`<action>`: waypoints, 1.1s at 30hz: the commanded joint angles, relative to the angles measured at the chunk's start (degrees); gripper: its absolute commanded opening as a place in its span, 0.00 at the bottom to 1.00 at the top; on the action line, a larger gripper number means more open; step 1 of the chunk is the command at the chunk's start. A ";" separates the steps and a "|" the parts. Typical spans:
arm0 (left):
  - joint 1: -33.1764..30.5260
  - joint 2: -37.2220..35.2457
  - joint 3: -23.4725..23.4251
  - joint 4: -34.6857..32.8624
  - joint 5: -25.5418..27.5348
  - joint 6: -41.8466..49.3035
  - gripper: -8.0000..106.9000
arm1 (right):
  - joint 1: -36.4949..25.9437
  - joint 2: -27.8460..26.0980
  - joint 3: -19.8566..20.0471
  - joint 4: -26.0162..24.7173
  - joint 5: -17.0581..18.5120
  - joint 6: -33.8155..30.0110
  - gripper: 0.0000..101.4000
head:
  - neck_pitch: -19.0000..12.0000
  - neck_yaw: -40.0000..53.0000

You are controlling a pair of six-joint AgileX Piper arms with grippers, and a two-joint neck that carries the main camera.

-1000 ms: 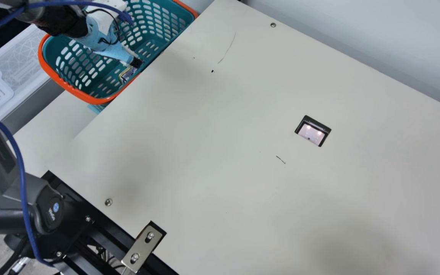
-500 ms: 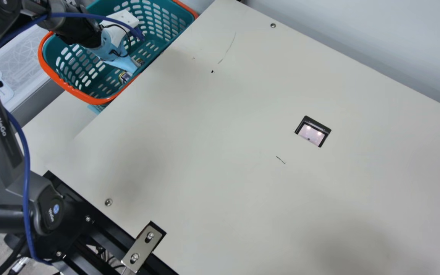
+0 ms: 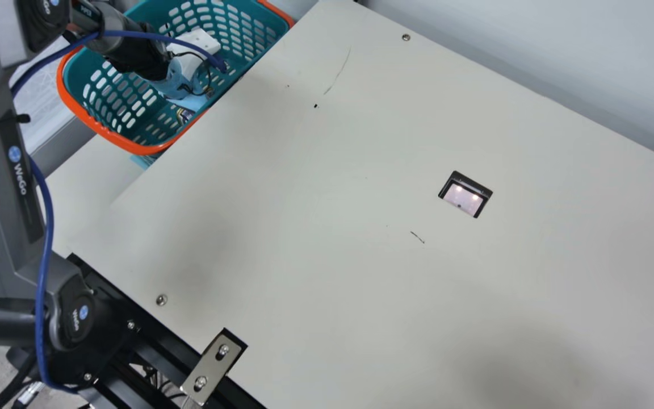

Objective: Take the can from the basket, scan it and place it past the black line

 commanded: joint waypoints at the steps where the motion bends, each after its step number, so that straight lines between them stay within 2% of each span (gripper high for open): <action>1: -0.25 0.71 -0.39 0.32 -0.08 -0.68 0.85 | 0.00 0.00 0.00 0.00 0.00 0.00 1.00 | -1.62 0.63; 21: -0.20 5.83 -6.03 3.09 -0.19 -5.33 0.85 | 0.00 0.00 0.00 0.00 0.00 0.00 1.00 | -1.62 0.63; 22: -0.15 5.92 -6.27 3.01 -0.07 -5.34 0.68 | 0.00 0.00 0.00 0.00 0.00 0.00 1.00 | -1.62 0.63; 23: -0.08 6.03 -6.58 2.64 0.09 -5.11 0.16 | 0.00 0.00 0.00 0.00 0.00 0.00 1.00 | -1.62 0.63; 33: 0.93 6.89 -8.54 -2.17 2.35 -1.24 0.16 | 0.00 0.00 0.00 0.00 0.00 0.00 1.00 | -1.62 0.63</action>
